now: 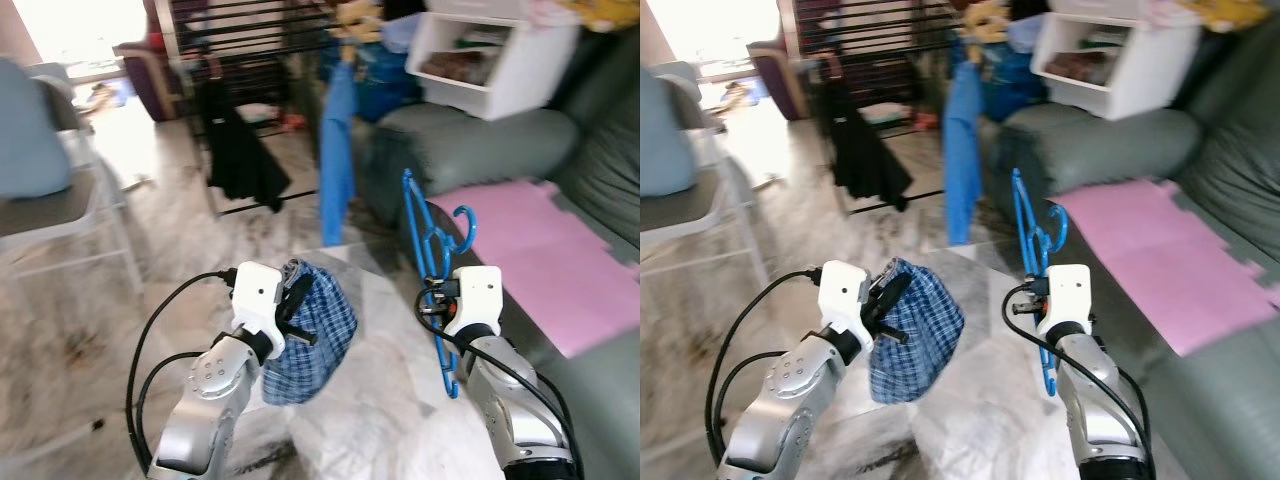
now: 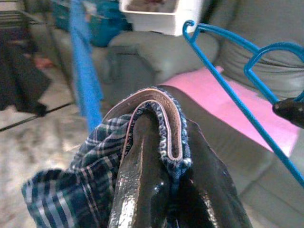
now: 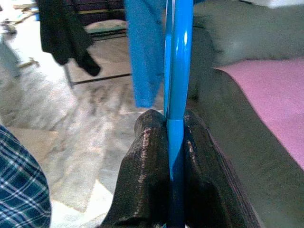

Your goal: Hang hanger

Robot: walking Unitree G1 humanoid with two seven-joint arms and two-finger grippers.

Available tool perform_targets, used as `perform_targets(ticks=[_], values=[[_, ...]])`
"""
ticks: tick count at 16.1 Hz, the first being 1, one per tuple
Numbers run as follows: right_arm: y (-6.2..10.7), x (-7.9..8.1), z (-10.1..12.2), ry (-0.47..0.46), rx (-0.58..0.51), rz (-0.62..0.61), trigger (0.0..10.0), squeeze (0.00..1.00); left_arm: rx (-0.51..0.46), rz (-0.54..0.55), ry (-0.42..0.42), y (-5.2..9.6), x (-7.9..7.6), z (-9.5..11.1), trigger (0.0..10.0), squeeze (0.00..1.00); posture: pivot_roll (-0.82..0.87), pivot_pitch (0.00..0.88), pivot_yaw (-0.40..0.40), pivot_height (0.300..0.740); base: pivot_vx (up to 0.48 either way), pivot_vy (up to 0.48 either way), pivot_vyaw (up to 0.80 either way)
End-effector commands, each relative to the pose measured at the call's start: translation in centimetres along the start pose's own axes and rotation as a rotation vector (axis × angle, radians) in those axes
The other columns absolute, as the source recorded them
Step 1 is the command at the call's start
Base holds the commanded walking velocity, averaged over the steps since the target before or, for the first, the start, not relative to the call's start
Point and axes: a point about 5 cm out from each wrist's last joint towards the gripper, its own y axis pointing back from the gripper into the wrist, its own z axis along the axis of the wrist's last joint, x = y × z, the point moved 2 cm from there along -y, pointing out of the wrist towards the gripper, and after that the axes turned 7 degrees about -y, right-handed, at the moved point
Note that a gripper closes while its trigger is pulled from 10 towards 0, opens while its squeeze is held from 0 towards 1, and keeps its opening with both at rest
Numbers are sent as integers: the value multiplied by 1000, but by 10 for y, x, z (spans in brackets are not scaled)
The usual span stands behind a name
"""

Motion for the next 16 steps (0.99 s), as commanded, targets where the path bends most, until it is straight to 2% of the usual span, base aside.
perform_targets(ticks=[1, 3, 8, 16], values=[[-1, 3, 5, -3, -19, 2, 10000, 0, 0, 5, -6, -1, 3, 2, 10000, 0, -115, 0, 3, 740, 0, 480, -800], [-2, 3, 6, -4, -21, 2, 10000, 0, -2, -3, -20, -1, 3, 2, 10000, 0, -116, 0, 3, 740, 0, 480, -519], [-2, 6, 6, 3, -22, 13, 10000, 0, -1, -4, -23, -2, 2, 3, 10000, 0, -114, 0, 1, 740, 0, 444, 0], [-3, 5, 6, 7, -15, 26, 10000, 0, -28, -30, -58, -4, -2, 8, 10000, 0, -115, 0, 1, 740, 0, 0, 0]])
